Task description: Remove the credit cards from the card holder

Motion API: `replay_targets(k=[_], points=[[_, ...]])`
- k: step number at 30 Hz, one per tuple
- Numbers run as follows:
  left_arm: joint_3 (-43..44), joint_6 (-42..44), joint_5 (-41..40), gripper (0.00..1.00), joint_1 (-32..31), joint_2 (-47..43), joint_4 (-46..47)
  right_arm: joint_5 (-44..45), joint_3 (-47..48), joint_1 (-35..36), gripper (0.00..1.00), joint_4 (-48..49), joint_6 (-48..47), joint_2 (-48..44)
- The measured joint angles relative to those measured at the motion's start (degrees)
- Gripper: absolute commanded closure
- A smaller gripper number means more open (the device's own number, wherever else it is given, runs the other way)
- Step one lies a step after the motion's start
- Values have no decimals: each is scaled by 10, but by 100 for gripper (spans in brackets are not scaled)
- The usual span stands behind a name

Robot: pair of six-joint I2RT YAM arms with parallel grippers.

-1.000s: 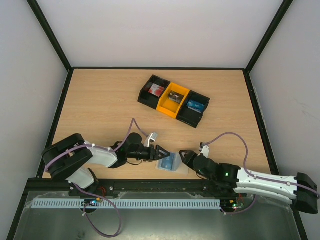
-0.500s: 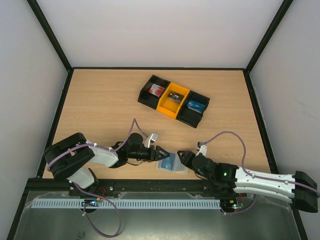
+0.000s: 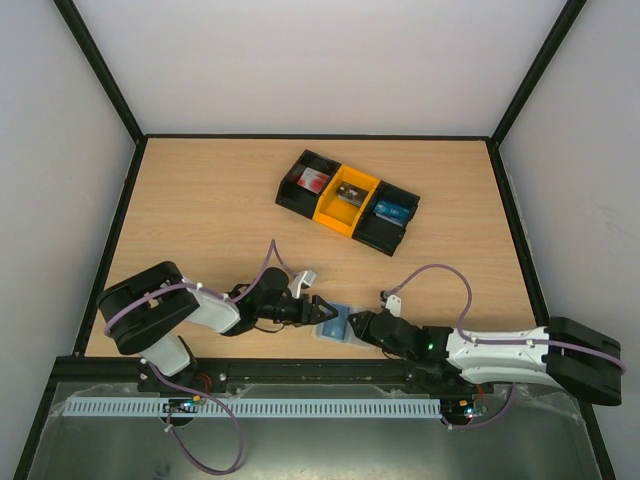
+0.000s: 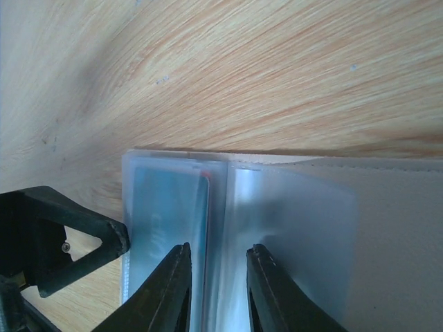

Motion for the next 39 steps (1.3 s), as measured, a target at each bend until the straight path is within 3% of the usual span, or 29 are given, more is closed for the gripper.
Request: replay_targets(k=[17,39], points=[[0,11,-12,37,1,1,-12,-14,-5,0,77,120,-24,95],[0,-10,-5,38,1,3,9,-14,-18,0,84,118,-22,75]])
